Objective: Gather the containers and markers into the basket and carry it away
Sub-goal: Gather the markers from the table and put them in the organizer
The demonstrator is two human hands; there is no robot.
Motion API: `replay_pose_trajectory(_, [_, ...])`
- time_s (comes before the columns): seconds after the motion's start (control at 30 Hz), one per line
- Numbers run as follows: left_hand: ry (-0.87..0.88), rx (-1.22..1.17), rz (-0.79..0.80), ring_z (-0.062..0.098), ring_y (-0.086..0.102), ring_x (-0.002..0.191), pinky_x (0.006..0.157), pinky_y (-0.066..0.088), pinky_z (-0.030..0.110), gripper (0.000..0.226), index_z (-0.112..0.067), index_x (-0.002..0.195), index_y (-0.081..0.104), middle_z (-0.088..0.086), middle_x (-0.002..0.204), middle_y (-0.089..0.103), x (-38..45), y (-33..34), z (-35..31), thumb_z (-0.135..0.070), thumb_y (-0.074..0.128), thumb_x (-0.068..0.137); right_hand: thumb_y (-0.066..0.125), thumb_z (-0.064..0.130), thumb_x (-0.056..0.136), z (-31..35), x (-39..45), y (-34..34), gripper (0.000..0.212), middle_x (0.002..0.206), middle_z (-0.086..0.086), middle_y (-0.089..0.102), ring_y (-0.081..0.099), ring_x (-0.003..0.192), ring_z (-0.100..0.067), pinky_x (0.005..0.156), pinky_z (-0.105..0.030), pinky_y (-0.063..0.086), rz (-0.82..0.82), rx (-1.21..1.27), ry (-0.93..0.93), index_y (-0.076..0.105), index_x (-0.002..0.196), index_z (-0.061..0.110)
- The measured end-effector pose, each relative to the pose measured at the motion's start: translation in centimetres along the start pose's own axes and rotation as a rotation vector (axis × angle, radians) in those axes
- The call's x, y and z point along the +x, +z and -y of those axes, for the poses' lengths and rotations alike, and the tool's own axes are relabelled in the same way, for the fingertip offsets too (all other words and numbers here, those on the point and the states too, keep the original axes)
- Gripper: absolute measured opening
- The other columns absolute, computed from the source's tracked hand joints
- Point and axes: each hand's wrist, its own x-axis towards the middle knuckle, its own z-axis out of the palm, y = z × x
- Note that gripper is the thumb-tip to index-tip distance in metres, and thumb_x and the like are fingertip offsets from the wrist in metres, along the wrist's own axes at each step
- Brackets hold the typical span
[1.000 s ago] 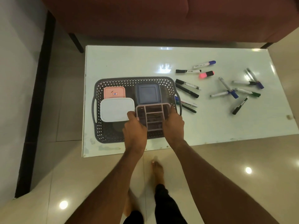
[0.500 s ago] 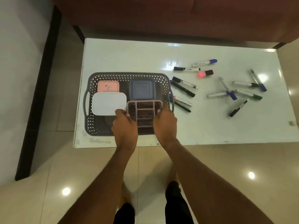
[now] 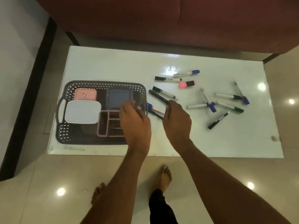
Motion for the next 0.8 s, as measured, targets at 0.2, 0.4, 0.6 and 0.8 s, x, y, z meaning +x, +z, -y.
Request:
replay_pose_trajectory(0.2, [0.028, 0.083, 0.085, 0.015, 0.058, 0.093, 0.077, 0.044, 0.023, 0.017, -0.008, 0.117, 0.059, 0.007, 0.108, 0.062, -2.4, 7.3, -2.9, -0.009, 0.055, 0.100, 0.041, 0.024, 0.109, -5.7, 4.8, -0.3, 0.029, 0.108, -0.007, 0.070, 0.068, 0.090, -0.027, 0.071, -0.031, 0.047, 0.062, -0.079, -0.002, 0.062, 0.124, 0.013])
replay_pose_trajectory(0.4, [-0.169, 0.182, 0.127, 0.027, 0.065, 0.108, 0.090, 0.052, 0.032, 0.028, -0.005, 0.127, 0.056, 0.015, 0.122, 0.065, -2.9, 12.9, -2.7, -0.010, 0.057, 0.100, 0.050, 0.020, 0.107, -7.9, 8.7, 2.4, 0.019, 0.103, -0.006, 0.069, 0.066, 0.088, -0.024, 0.075, -0.034, 0.054, 0.152, -0.067, -0.065, 0.065, 0.114, 0.014])
replay_pose_trajectory(0.6, [-0.316, 0.227, -0.043, 0.033, 0.063, 0.113, 0.100, 0.049, 0.037, 0.037, 0.000, 0.130, 0.053, 0.021, 0.127, 0.060, -1.9, 16.3, -1.0, -0.005, 0.063, 0.095, 0.050, 0.015, 0.104, -8.3, 11.5, 5.1, 0.018, 0.103, -0.011, 0.066, 0.063, 0.092, -0.033, 0.071, -0.037, 0.044, 0.205, -0.061, -0.171, 0.065, 0.113, 0.010])
replay_pose_trajectory(0.8, [-0.373, 0.225, -0.138, 0.034, 0.061, 0.117, 0.102, 0.053, 0.044, 0.042, 0.002, 0.136, 0.049, 0.023, 0.131, 0.058, -1.8, 18.0, -0.1, -0.002, 0.058, 0.096, 0.057, 0.012, 0.100, -8.2, 13.4, 6.9, 0.016, 0.105, -0.014, 0.067, 0.062, 0.096, -0.035, 0.079, -0.043, 0.052, 0.268, -0.062, -0.265, 0.066, 0.112, 0.007])
